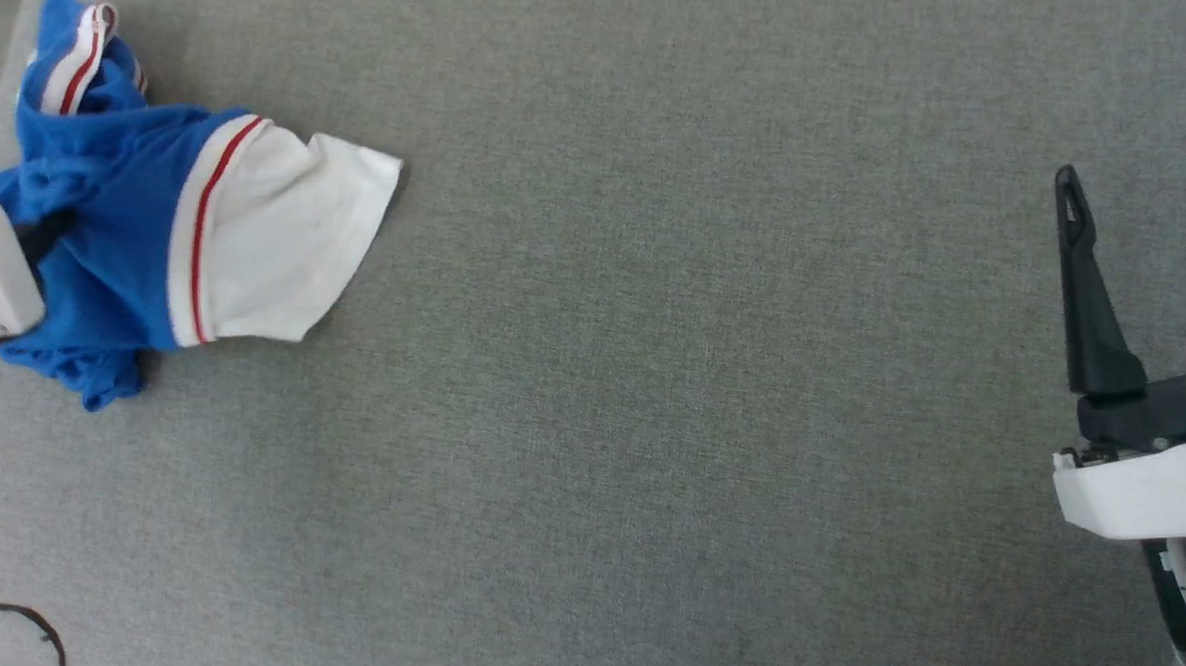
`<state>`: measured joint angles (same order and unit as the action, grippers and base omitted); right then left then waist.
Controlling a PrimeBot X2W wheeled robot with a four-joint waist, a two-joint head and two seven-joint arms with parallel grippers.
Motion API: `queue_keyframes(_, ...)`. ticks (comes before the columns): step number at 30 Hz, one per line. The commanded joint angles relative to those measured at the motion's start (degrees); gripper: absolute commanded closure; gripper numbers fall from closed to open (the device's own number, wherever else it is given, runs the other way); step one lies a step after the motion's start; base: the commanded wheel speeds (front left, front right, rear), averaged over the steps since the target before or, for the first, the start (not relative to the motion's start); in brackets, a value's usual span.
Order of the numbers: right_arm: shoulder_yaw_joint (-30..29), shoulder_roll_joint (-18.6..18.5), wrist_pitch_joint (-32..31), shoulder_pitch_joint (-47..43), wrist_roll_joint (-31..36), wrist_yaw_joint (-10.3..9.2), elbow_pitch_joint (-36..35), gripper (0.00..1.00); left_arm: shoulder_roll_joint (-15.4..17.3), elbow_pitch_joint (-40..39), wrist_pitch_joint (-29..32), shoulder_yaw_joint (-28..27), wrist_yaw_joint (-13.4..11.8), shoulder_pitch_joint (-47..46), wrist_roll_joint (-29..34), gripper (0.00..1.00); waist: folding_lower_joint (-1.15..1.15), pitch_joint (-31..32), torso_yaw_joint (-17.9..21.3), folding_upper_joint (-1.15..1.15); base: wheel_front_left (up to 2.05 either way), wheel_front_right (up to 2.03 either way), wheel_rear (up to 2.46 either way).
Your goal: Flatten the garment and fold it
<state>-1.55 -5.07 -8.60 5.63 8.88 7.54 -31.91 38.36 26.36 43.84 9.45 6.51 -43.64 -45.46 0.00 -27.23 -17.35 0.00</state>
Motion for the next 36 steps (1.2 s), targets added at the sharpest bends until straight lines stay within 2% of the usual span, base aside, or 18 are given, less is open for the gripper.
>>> queue_keyframes(1, 0.0, 0.5, 1.0, 0.4, -0.5, -0.05, 0.9, 0.00, 0.9, -0.9, 0.3, -0.5, 0.2, -1.4, -0.5, 1.00, 0.00, 2.6, -0.1, 0.00, 0.00, 0.00, 0.00)
queue_keyframes(5, -0.5, 1.5, 3.7, 0.1, -1.7, -0.05, 3.6, 0.00, 2.7, -4.2, 1.1, -1.5, 0.1, -3.7, -0.8, 1.00, 0.00, 6.2, 0.3, 0.00, 0.00, 0.00, 0.00)
queue_keyframes(9, -1.7, 2.0, 6.4, -1.1, -3.2, -0.05, 6.3, 0.00, 2.8, -8.3, 0.4, -2.9, -1.0, -7.4, -1.3, 1.00, 0.00, 10.3, 0.8, 0.00, 0.00, 0.00, 0.00)
queue_keyframes(16, -4.7, 2.2, 10.4, -3.4, -8.9, -0.05, 10.2, 0.00, 0.9, -14.6, 0.2, -2.4, -3.6, -16.2, -0.1, 1.00, 0.00, 17.0, 2.7, 0.00, 0.00, 0.00, 0.00)
queue_keyframes(22, -7.2, 2.2, 12.6, -5.7, -11.8, -0.05, 12.1, 0.00, -3.7, -18.0, 1.7, -0.3, -6.0, -23.6, -0.4, 1.00, 0.00, 20.9, 5.0, 0.00, 0.00, 0.00, 0.00)
queue_keyframes(26, -8.5, 2.2, 13.4, -6.5, -12.9, -0.05, 12.4, 0.00, -7.1, -19.9, 3.9, 1.7, -6.8, -26.6, -1.6, 1.00, 0.00, 21.9, 6.8, 0.00, 0.00, 0.00, 0.00)
queue_keyframes(30, -9.4, 2.2, 13.9, -6.7, -13.7, -0.05, 12.6, 0.00, -10.7, -22.6, 5.9, 4.2, -7.3, -27.7, -3.0, 1.00, 0.00, 22.1, 8.8, 0.00, 0.00, 0.00, 0.00)
queue_keyframes(34, -10.0, 2.2, 14.4, -6.5, -14.3, -0.05, 12.7, 0.00, -12.6, -25.0, 6.9, 6.6, -8.0, -27.7, -2.7, 1.00, 0.00, 21.8, 10.4, 0.00, 0.00, 0.00, 0.00)
queue_keyframes(36, -10.3, 2.2, 14.6, -6.4, -14.6, -0.05, 12.8, 0.00, -14.4, -26.8, 7.3, 7.7, -9.1, -27.0, -2.8, 1.00, 0.00, 21.5, 11.6, 0.00, 0.00, 0.00, 0.00)
